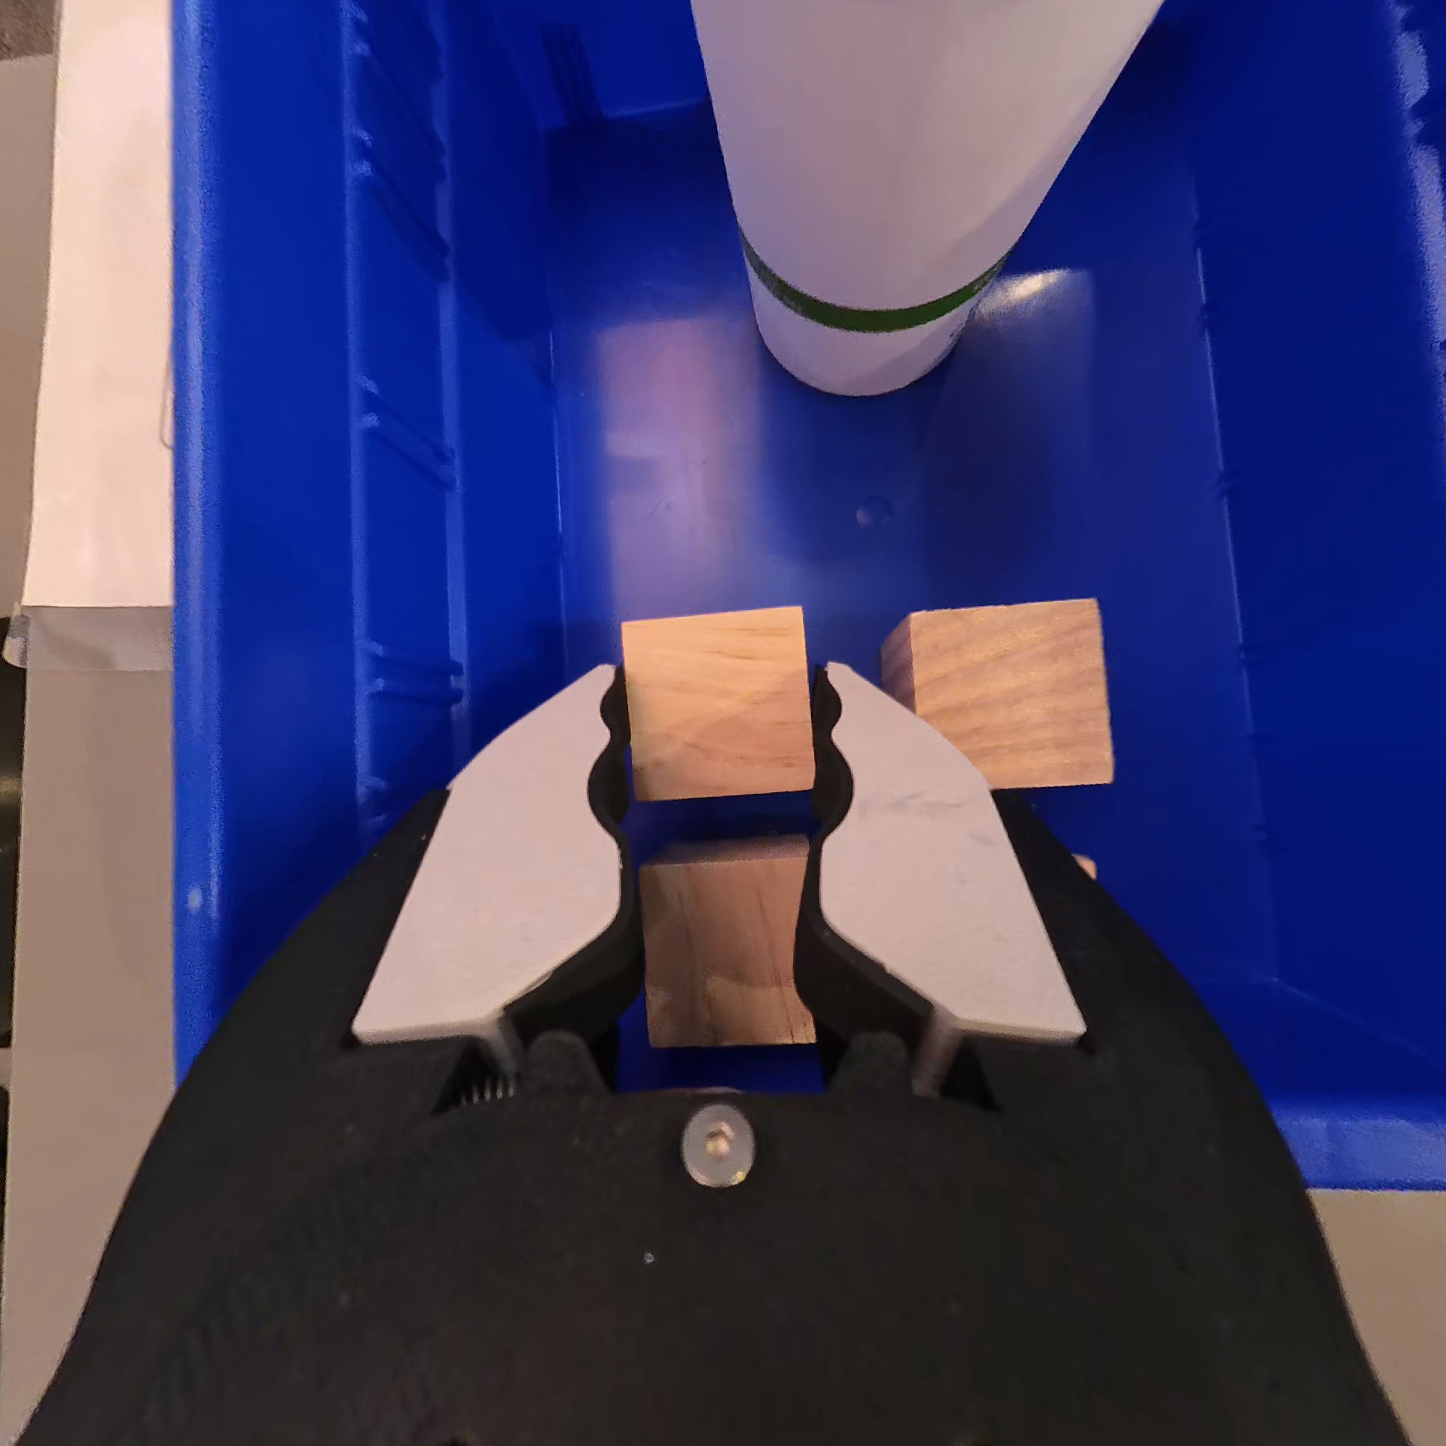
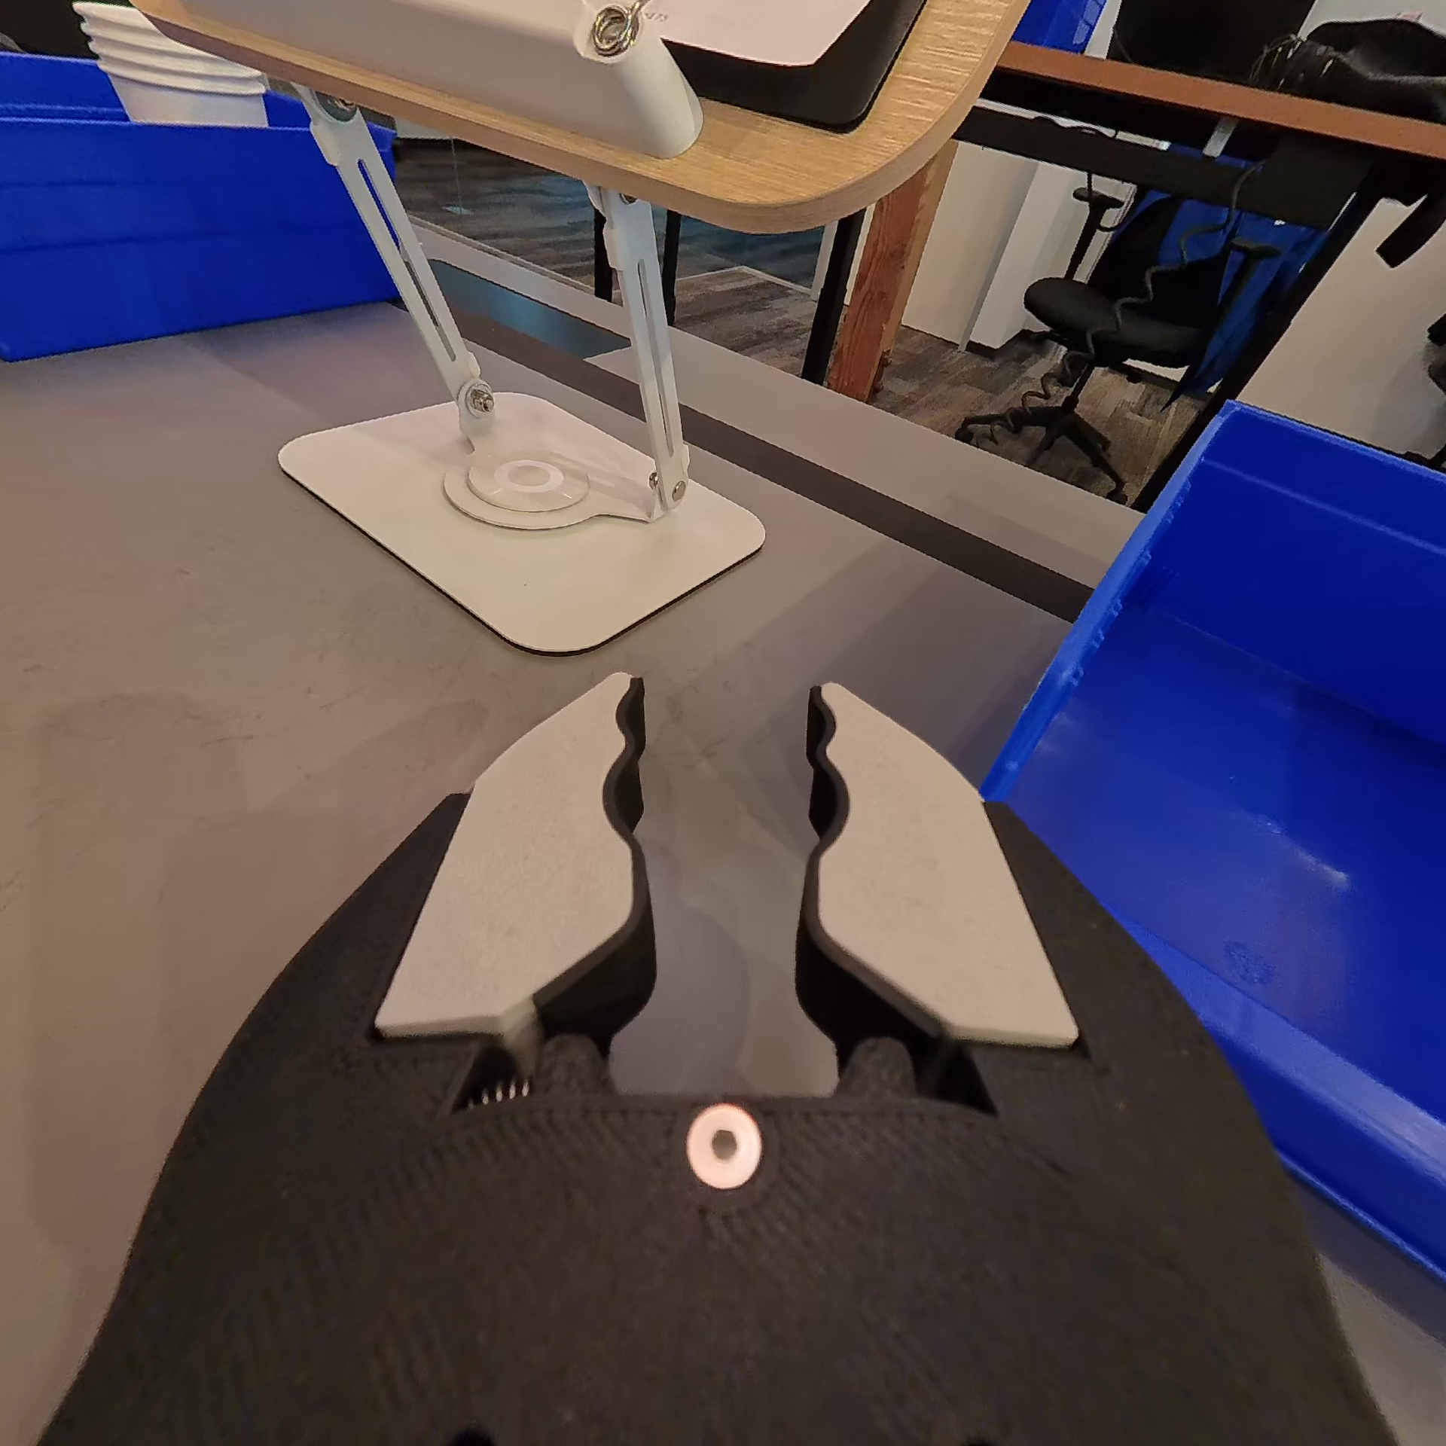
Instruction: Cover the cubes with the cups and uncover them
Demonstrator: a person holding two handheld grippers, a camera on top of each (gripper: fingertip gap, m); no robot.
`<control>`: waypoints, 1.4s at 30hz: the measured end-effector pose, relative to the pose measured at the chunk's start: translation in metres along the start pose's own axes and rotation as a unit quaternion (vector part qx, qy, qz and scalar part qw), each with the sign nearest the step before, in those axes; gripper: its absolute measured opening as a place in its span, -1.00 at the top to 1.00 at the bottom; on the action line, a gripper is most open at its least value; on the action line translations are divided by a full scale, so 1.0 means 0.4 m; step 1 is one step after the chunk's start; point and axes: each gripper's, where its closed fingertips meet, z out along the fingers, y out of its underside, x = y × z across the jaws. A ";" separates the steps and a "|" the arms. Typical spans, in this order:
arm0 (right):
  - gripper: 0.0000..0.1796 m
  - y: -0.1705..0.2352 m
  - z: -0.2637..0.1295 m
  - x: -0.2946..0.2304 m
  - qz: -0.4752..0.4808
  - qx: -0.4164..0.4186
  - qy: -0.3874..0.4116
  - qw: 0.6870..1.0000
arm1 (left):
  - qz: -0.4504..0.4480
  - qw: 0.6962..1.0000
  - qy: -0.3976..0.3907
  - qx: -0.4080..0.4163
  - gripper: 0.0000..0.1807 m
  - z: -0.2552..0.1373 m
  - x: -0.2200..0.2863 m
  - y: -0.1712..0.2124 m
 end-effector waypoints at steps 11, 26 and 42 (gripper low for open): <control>0.55 0.000 0.000 0.000 0.001 -0.001 -0.001 1.000 | 0.004 1.000 0.013 -0.022 0.50 0.012 0.010 0.009; 0.56 0.000 0.000 0.001 0.003 -0.001 -0.001 1.000 | -0.011 0.999 0.033 -0.027 0.48 0.014 0.015 0.011; 0.56 0.000 -0.001 0.002 0.004 0.000 -0.001 1.000 | 0.001 1.000 0.005 -0.016 0.29 0.004 0.003 0.007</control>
